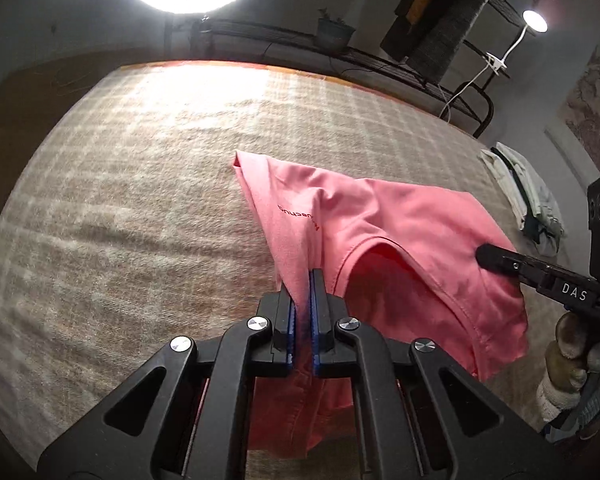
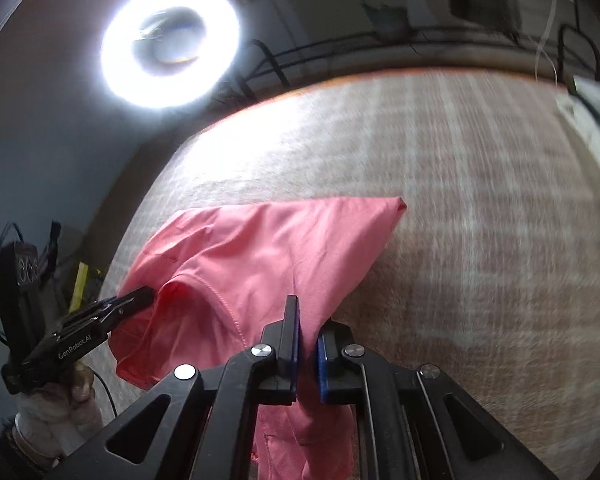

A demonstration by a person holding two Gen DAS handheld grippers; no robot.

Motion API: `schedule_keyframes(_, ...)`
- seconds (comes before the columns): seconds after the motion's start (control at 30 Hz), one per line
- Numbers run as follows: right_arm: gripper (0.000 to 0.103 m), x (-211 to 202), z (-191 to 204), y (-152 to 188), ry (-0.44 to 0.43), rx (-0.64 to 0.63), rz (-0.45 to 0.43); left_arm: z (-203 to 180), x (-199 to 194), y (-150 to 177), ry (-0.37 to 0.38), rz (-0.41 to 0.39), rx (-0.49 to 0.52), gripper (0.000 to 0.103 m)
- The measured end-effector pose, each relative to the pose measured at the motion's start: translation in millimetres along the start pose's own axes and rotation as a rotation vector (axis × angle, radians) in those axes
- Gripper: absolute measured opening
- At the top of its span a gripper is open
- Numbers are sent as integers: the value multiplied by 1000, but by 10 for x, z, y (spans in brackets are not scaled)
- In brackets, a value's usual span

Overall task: Fold small clothes
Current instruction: 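Grasp the folded shirt edge with both tools and lift it, then carry the folded shirt with both tools onto the clothes stack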

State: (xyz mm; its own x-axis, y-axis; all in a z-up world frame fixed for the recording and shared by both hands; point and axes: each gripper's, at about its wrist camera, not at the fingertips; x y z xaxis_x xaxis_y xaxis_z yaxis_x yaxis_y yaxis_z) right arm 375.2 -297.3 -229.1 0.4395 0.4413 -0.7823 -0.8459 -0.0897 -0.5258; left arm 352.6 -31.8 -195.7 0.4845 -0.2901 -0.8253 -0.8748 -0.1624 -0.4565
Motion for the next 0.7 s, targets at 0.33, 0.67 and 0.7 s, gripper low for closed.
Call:
schedule_keyframes(0.33, 4, -352, 50, -26, 22, -82, -60, -353, -187, 51, 46, -40, 84, 3)
schedule_keyframes(0.67, 4, -749, -194, 96, 56, -91, -116, -891, -254, 109, 112, -61, 156, 3)
schedule_keyframes(0.7, 4, -813, -242, 120, 63, -90, -123, -964, -256, 112, 123, -61, 163, 3)
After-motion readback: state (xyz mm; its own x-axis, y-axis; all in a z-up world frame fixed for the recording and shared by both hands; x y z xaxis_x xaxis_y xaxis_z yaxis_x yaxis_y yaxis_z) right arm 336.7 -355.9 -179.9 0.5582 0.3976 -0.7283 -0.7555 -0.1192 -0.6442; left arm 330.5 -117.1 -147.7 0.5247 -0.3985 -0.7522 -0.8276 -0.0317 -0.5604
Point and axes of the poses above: each gripper's, at about its wrist camera, not at the fingertips, and x roughly the way its jaws point, z to its left, y to its underside, and after that the axes turned 9 degrees about -x, right-handed
